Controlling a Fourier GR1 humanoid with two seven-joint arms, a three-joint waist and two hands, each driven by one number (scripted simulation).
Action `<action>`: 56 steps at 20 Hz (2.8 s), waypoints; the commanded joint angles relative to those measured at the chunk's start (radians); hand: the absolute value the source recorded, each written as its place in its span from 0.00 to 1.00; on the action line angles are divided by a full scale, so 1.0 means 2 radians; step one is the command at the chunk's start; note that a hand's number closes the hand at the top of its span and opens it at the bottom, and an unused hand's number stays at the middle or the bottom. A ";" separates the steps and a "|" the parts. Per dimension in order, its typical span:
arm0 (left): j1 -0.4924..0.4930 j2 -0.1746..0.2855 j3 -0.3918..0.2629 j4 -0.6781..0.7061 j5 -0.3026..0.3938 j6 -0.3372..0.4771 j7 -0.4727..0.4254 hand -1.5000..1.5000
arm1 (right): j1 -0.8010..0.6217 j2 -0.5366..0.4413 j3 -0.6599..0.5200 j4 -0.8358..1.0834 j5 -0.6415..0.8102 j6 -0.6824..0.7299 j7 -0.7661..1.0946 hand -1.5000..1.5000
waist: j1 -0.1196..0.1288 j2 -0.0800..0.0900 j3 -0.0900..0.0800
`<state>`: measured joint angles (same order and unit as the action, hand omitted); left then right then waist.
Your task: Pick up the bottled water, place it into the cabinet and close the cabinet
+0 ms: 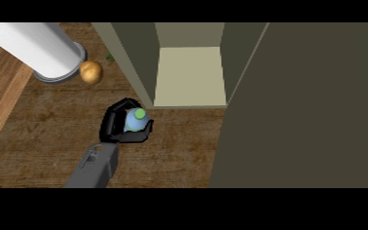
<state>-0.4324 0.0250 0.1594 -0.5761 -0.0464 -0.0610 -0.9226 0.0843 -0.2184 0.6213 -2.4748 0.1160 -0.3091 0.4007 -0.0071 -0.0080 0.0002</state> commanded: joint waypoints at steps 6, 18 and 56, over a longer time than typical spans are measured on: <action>0.023 -0.012 -0.149 -0.153 0.151 0.047 0.122 1.00 | 0.029 -0.018 0.000 -0.022 0.026 0.003 -0.030 0.00 | -0.001 0.000 0.000; -0.030 -0.012 -0.248 -0.269 0.183 0.208 0.262 1.00 | 0.065 -0.039 0.025 -0.066 0.039 -0.010 -0.021 0.00 | -0.004 0.001 0.000; -0.336 -0.012 -0.217 0.195 0.281 0.356 0.154 1.00 | 0.094 -0.079 -0.055 -0.046 -0.061 0.037 -0.106 0.00 | -0.028 0.014 0.000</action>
<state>-1.0575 0.0000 -0.2686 -0.2499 0.5366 0.6331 -0.6134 0.2916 -0.3559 0.5549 -2.4861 0.0264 -0.2530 0.1353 -0.0640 0.0167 -0.0008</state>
